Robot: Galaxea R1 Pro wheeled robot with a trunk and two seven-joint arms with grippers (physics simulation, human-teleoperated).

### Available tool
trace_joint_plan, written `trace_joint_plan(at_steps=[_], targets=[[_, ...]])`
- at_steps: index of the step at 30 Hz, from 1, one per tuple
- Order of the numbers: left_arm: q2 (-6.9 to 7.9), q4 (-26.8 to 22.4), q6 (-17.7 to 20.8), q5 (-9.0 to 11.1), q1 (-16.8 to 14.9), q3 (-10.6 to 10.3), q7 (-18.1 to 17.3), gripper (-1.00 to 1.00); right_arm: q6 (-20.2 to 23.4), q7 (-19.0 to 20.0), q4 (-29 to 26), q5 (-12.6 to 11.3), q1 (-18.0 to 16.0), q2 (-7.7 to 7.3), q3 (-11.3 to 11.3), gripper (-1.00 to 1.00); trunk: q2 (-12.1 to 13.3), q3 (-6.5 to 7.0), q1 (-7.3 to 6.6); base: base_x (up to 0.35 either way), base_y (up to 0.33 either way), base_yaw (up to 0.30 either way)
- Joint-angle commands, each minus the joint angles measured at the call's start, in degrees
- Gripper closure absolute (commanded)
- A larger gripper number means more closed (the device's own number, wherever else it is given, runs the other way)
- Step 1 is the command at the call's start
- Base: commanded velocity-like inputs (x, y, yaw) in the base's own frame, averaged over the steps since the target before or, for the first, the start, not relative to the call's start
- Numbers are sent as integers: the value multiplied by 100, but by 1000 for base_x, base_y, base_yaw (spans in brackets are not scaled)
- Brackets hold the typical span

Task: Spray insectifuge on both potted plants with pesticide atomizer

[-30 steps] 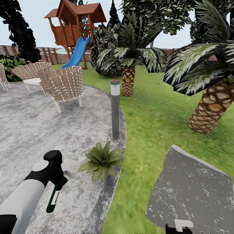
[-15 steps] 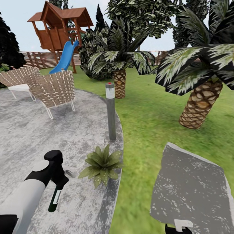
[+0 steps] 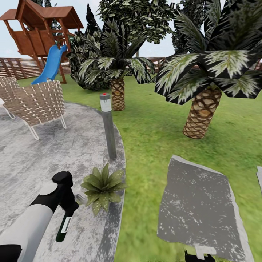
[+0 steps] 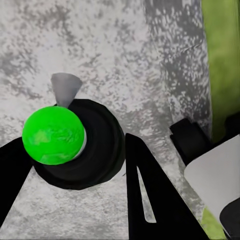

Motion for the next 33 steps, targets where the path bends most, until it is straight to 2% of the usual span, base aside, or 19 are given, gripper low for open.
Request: trace_joint_plan(at_steps=[1,4,7,13,23,24,25,26,33], targets=[[24,-3,-125,-41,-1,-6,-54,100,-18,-13,8,60,-5,2,-45,-100,-2,-5,-1,0,0,-282],[31,0,-323,-45,-1,8,-54,100,-18,-13,8,60,-5,2,-44,-100,-2,-5,-1,-106,102,-193],[-29,1,-349,-53,-1,1,-54,100,-20,-9,14,66,-5,-13,-43,-100,-2,-5,-1,-168,227,-35],[-54,1,-346,-54,-1,-2,-54,100,-23,-5,17,68,-5,-24,-43,-100,-2,-5,-1,-24,293,-3],[-77,53,-336,-47,3,16,-54,100,-24,-13,8,60,-5,-9,-43,-100,-2,-5,-1,155,241,-43],[-68,60,-338,-48,111,16,-54,100,-19,-13,8,60,-5,-11,-43,-100,-2,-5,-1,10,11,-277],[-58,17,-339,-47,348,11,-54,100,-18,-13,8,60,-5,-9,-43,-100,-2,-5,-1,3,3,-284],[-42,7,-339,-41,422,17,-54,100,-18,-13,8,60,-5,-7,-43,-100,-2,-5,-1,1,1,-285],[-64,68,-333,-36,481,34,-54,100,-26,-18,12,60,-5,-15,-43,-100,-2,-5,-1,-1,1,-153]])
